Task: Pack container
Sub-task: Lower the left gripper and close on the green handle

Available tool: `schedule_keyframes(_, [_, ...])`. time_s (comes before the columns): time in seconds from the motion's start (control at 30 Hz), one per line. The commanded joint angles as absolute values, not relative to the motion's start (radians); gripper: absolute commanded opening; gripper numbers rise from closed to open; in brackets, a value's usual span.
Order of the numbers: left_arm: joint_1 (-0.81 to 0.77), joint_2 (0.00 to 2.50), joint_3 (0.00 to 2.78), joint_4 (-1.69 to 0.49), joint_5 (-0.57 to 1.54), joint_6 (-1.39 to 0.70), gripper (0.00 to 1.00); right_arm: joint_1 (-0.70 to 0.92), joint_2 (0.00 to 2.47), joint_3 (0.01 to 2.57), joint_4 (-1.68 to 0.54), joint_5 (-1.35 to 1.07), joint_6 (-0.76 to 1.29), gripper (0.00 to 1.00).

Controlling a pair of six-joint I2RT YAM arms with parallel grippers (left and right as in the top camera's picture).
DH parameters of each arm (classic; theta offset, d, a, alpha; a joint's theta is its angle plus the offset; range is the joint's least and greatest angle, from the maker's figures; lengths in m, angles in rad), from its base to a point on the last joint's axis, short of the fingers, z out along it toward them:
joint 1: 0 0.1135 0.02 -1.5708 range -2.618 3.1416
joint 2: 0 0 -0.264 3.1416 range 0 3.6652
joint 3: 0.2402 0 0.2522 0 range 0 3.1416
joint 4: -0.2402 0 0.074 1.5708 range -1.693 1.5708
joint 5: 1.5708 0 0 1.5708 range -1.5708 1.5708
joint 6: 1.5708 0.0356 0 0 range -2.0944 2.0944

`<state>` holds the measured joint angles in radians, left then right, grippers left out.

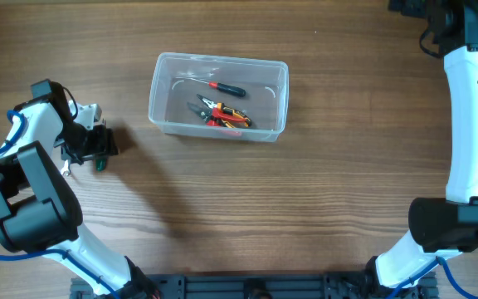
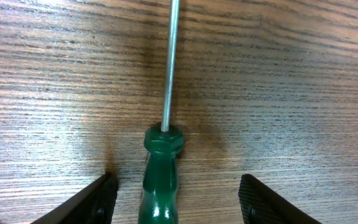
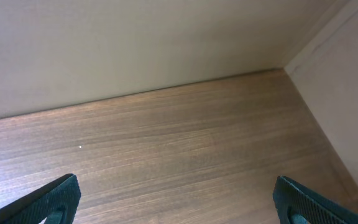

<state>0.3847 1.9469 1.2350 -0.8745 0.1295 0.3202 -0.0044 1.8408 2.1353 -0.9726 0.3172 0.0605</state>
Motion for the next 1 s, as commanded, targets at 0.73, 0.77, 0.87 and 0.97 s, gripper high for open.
schedule_keyframes(0.73, [0.384,1.963,1.257,-0.879,0.136,0.329,0.17,-0.001,1.835,2.139,-0.97,0.316,0.078,1.0])
schedule_keyframes(0.77, [0.384,1.963,1.257,-0.879,0.136,0.329,0.17,-0.001,1.835,2.139,-0.97,0.316,0.078,1.0])
schedule_keyframes(0.87, [0.384,1.963,1.257,-0.879,0.136,0.329,0.15,-0.001,1.835,2.139,-0.97,0.316,0.078,1.0])
schedule_keyframes(0.97, [0.384,1.963,1.257,-0.879,0.137,0.329,0.04,-0.001,1.835,2.139,-0.97,0.316,0.078,1.0])
